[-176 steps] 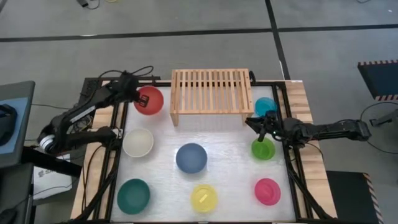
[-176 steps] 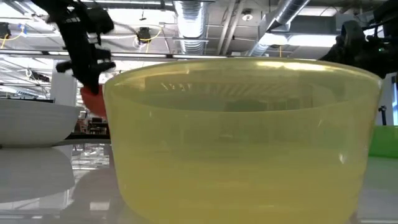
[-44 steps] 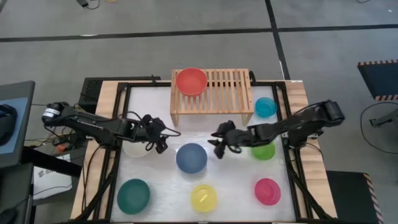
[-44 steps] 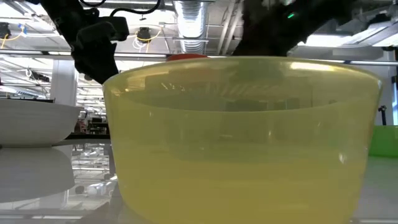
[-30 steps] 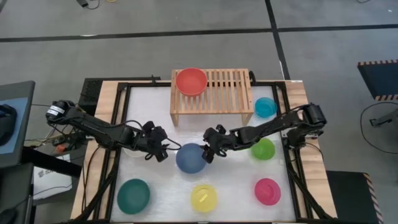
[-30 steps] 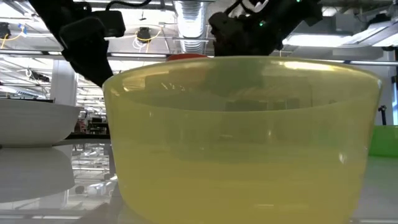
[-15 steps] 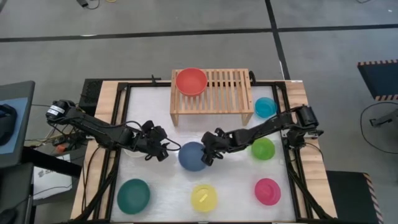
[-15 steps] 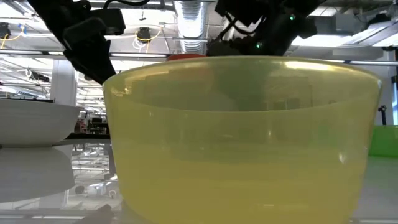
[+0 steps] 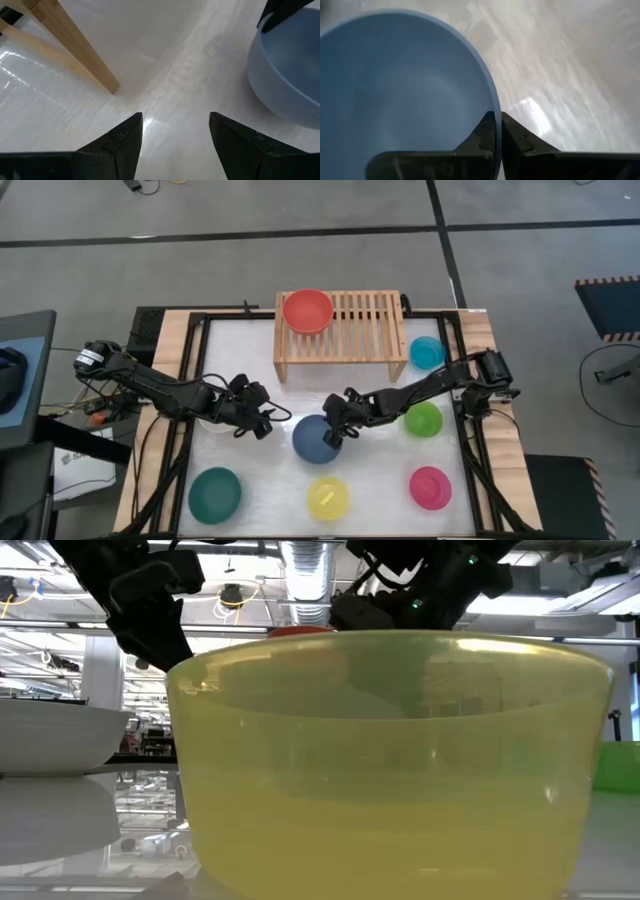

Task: Place and stack bowls onto a shelf
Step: Stack the big blue bowl on top of the big orange bowl on the shelf

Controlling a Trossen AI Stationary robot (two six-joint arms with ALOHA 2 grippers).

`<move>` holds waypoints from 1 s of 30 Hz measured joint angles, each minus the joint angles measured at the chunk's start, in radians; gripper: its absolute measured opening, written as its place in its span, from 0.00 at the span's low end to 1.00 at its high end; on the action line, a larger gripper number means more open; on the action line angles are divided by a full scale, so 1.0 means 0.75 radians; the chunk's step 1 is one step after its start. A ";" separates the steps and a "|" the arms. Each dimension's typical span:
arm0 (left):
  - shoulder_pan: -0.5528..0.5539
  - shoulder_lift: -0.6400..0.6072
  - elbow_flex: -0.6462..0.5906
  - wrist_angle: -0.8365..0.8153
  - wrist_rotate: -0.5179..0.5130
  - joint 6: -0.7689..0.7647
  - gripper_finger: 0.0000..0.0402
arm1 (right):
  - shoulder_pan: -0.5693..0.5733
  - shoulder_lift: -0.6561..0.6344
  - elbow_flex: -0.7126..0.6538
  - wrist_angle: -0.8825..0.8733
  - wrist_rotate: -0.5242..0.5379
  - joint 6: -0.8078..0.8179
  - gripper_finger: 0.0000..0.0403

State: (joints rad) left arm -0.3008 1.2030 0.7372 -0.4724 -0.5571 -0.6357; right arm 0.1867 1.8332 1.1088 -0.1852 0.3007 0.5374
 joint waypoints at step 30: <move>-0.002 0.048 -0.001 0.043 -0.001 -0.008 0.53 | 0.072 -0.025 -0.004 0.038 0.297 -0.212 0.08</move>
State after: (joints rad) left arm -0.3019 1.2388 0.7368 -0.4400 -0.5581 -0.6416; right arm 0.2404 1.8142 1.1057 -0.1566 0.5234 0.3781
